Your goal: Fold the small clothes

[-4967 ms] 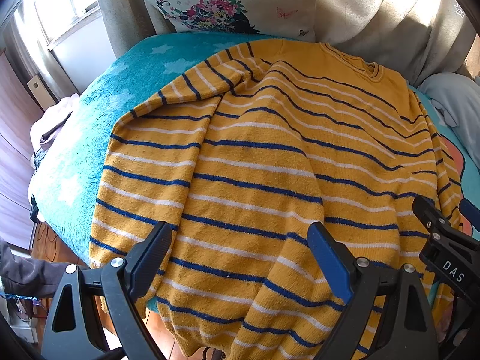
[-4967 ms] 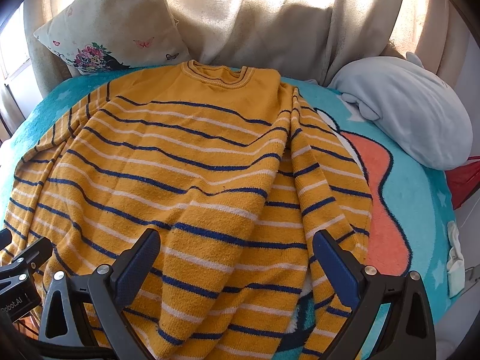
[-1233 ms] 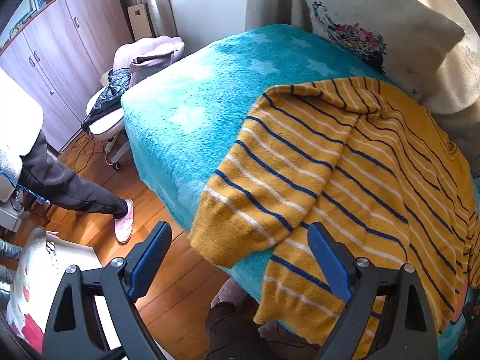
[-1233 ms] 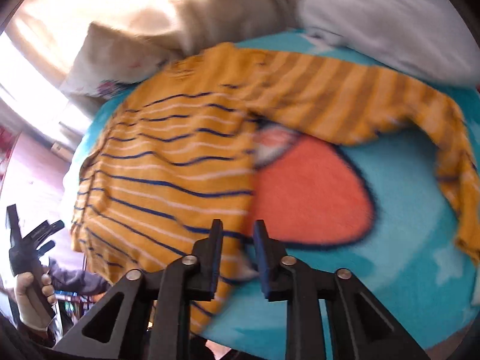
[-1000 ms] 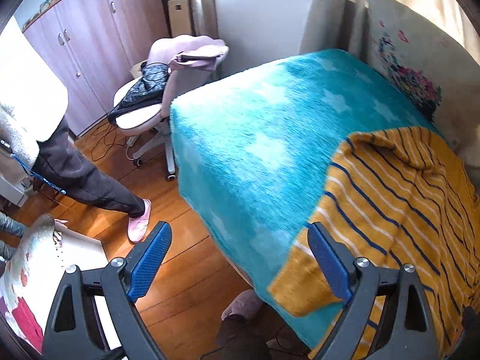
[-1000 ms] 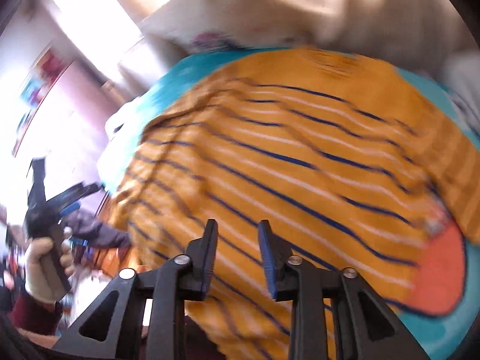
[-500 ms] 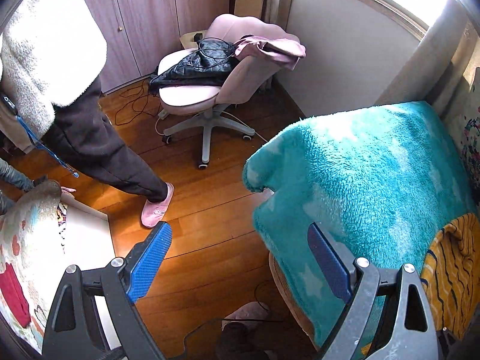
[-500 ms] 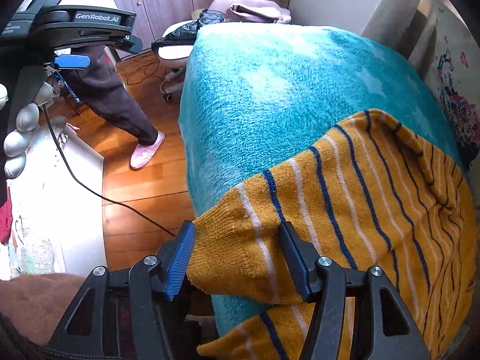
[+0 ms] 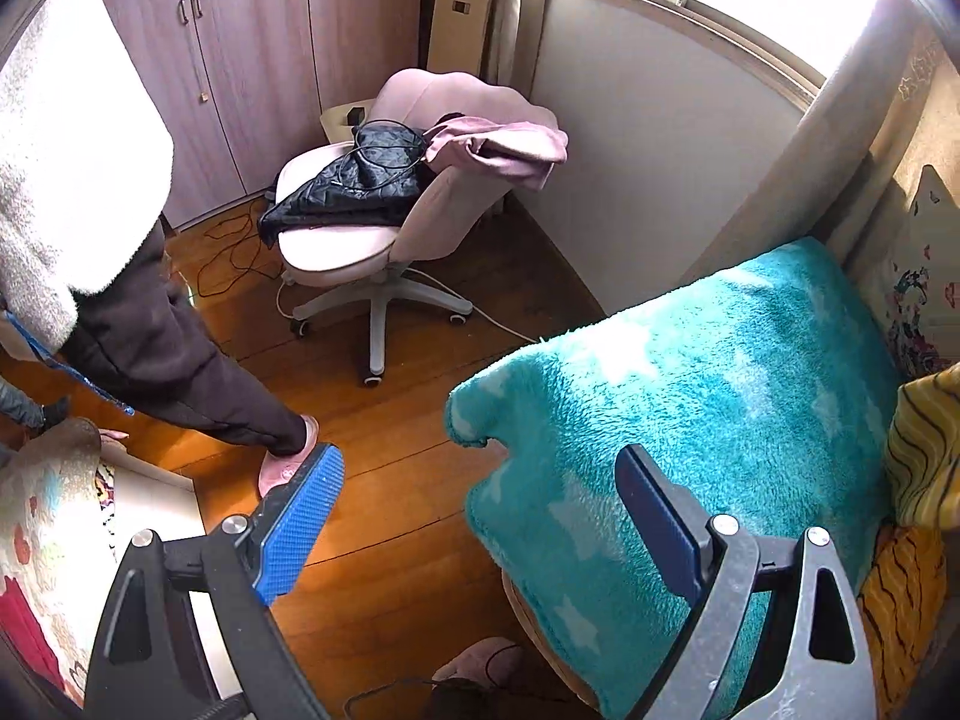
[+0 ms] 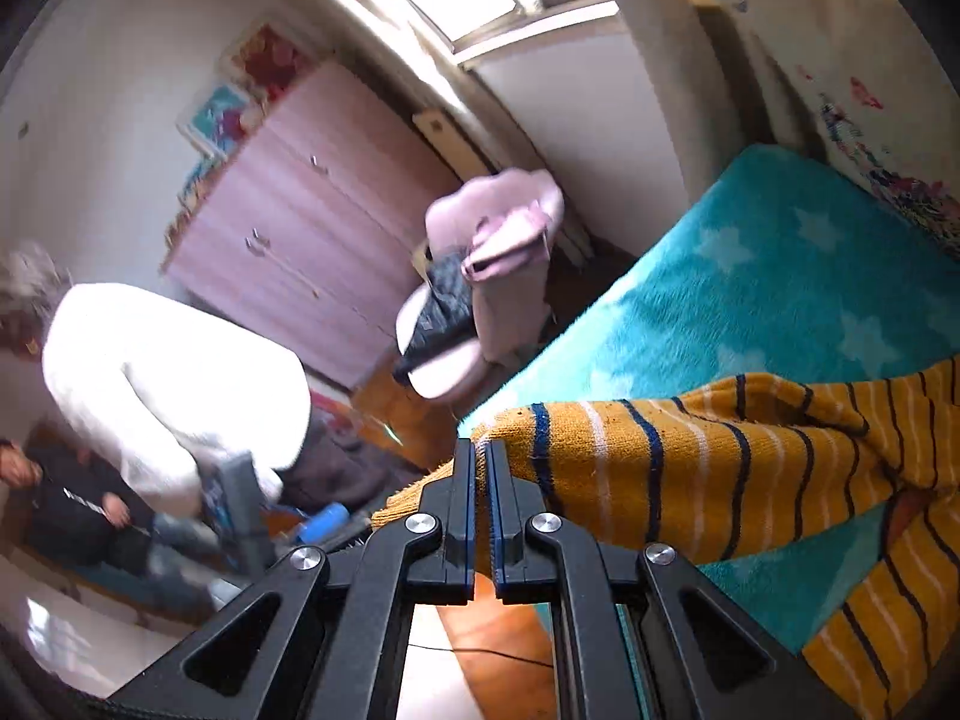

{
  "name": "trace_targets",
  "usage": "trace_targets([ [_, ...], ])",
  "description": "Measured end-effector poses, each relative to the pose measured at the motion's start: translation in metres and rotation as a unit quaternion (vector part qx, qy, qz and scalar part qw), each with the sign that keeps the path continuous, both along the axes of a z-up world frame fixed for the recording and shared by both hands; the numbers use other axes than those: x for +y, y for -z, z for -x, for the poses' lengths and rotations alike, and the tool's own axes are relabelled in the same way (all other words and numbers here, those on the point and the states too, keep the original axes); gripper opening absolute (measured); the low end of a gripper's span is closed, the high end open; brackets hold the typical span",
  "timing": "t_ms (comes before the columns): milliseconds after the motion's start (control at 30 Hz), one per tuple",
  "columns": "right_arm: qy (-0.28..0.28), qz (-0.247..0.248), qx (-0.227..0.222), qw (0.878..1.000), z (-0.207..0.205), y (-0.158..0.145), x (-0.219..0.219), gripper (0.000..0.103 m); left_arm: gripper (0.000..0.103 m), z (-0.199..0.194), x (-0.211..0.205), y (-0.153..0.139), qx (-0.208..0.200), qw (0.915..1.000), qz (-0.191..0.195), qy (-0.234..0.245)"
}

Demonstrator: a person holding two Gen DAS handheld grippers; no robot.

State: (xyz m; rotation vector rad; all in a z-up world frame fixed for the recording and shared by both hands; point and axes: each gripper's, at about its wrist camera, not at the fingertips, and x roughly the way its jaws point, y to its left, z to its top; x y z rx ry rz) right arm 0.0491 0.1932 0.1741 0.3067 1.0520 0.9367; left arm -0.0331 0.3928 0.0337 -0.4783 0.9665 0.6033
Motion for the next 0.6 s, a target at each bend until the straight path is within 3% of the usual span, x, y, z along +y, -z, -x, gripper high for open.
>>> trace_targets([
  [133, 0.128, -0.081, 0.002, 0.988, -0.011, -0.033, -0.115, 0.004, 0.092, -0.02, -0.015, -0.007, -0.009, 0.9994, -0.004, 0.033],
  [200, 0.197, -0.086, 0.006, 0.977, -0.008, -0.029, -0.177, 0.004, 0.092, -0.032, -0.026, -0.007, -0.008, 0.9985, -0.004, 0.054],
  [267, 0.283, -0.057, 0.013, 0.957, 0.004, -0.011, -0.244, 0.004, 0.092, -0.045, -0.04, -0.006, -0.005, 0.9972, -0.001, 0.075],
  [300, 0.329, -0.026, 0.021, 0.944, 0.008, 0.007, -0.272, 0.004, 0.092, -0.051, -0.046, -0.004, -0.004, 0.9964, 0.001, 0.084],
  [367, 0.423, 0.119, 0.021, 0.898, 0.029, 0.035, -0.317, 0.005, 0.092, -0.063, -0.058, -0.002, -0.003, 0.9946, 0.011, 0.103],
  [400, 0.46, 0.242, 0.008, 0.854, 0.043, 0.048, -0.333, 0.008, 0.092, -0.068, -0.065, -0.001, -0.003, 0.9937, 0.014, 0.111],
  [433, 0.472, 0.29, 0.005, 0.833, 0.051, 0.055, -0.342, 0.008, 0.092, -0.073, -0.072, 0.0, -0.003, 0.9926, 0.014, 0.121],
  [467, 0.478, 0.304, 0.009, 0.824, 0.058, 0.061, -0.35, 0.009, 0.092, -0.079, -0.079, 0.001, -0.002, 0.9912, 0.013, 0.132],
  [500, 0.482, 0.296, 0.021, 0.824, 0.064, 0.065, -0.356, 0.015, 0.092, -0.083, -0.086, 0.002, -0.001, 0.9897, 0.012, 0.142],
  [533, 0.478, 0.276, 0.028, 0.833, 0.067, 0.065, -0.359, 0.032, 0.092, -0.087, -0.092, 0.002, -0.001, 0.9881, 0.012, 0.153],
  [600, 0.458, 0.251, 0.01, 0.852, 0.062, 0.058, -0.342, 0.052, 0.092, -0.095, -0.105, 0.004, 0.0, 0.9852, 0.014, 0.171],
])
